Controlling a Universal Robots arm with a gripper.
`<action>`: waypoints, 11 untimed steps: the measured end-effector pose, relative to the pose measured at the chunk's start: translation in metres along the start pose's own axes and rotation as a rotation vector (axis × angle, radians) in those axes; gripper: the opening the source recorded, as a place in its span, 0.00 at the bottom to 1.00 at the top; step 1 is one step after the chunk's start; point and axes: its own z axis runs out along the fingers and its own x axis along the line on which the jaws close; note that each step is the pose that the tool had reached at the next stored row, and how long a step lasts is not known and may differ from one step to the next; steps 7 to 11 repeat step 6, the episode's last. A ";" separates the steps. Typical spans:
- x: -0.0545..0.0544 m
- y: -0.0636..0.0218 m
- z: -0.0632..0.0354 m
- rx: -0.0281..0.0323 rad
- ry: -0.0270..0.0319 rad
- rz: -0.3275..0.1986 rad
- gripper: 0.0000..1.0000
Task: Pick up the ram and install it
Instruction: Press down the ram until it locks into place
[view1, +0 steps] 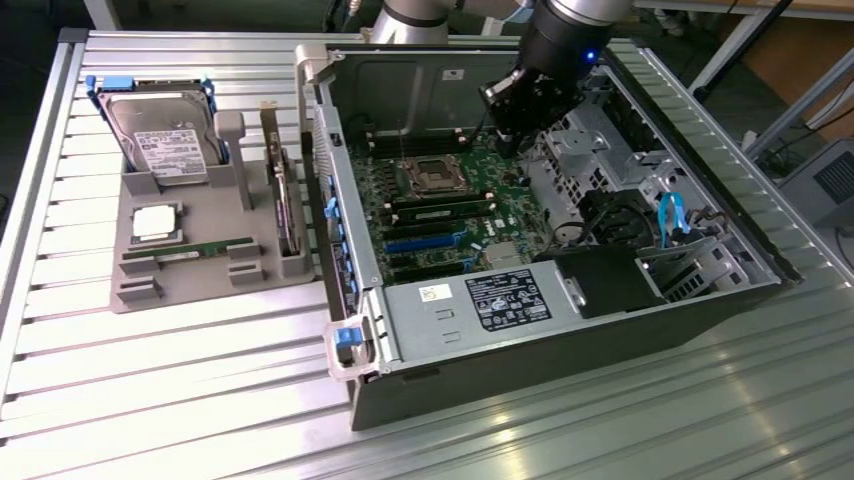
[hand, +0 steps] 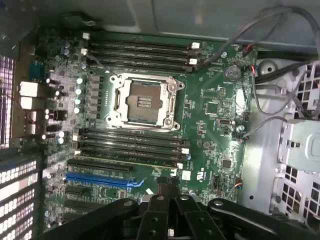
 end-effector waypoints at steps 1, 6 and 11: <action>0.000 0.0000 0.0000 0.0003 0.0000 -0.005 0.10; 0.000 0.0000 0.0000 0.0004 0.0000 -0.005 0.10; 0.000 0.0000 0.0000 0.0004 0.0000 -0.005 0.10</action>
